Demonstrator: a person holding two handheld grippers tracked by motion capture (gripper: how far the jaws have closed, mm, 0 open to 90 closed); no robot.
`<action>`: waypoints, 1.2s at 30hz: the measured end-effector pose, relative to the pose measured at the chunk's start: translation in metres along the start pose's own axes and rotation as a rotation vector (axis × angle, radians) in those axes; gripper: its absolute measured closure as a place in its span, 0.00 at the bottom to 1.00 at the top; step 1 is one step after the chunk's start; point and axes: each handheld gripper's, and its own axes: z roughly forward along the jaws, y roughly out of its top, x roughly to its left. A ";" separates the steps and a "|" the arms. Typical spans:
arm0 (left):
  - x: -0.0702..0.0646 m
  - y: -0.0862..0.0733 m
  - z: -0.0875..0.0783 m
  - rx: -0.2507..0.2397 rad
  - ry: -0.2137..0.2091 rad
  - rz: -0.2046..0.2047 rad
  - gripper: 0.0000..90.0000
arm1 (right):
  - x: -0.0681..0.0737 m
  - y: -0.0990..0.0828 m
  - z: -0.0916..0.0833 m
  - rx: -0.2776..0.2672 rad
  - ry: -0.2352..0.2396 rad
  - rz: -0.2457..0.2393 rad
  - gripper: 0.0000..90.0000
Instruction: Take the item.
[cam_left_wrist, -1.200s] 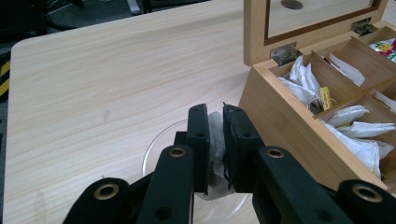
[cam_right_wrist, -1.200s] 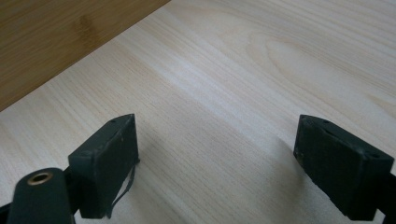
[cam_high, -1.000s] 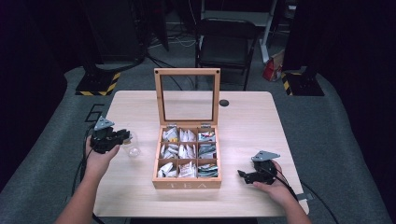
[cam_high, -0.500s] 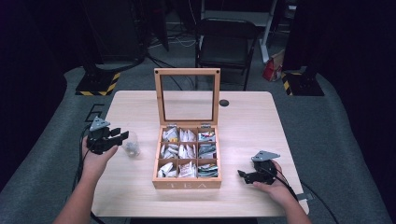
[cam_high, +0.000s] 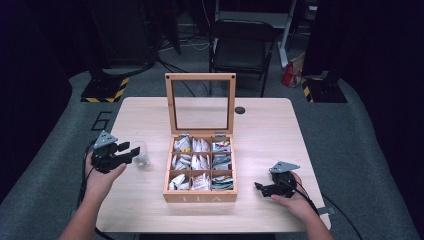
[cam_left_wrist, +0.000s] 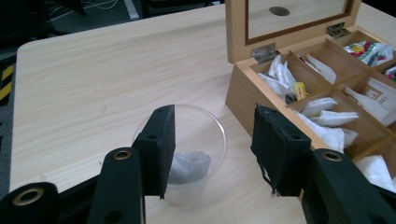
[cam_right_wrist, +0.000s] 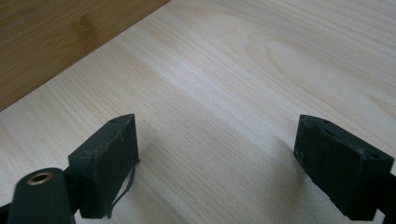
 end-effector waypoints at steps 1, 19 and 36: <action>-0.001 -0.002 -0.001 0.001 -0.001 -0.001 0.55 | 0.000 0.000 0.000 0.000 0.000 0.001 0.15; -0.004 -0.035 0.001 0.044 0.000 -0.019 0.51 | 0.000 0.000 0.000 0.000 0.000 0.001 0.15; -0.003 -0.061 0.009 0.074 0.008 -0.050 0.49 | 0.000 0.000 0.000 0.000 0.000 0.002 0.15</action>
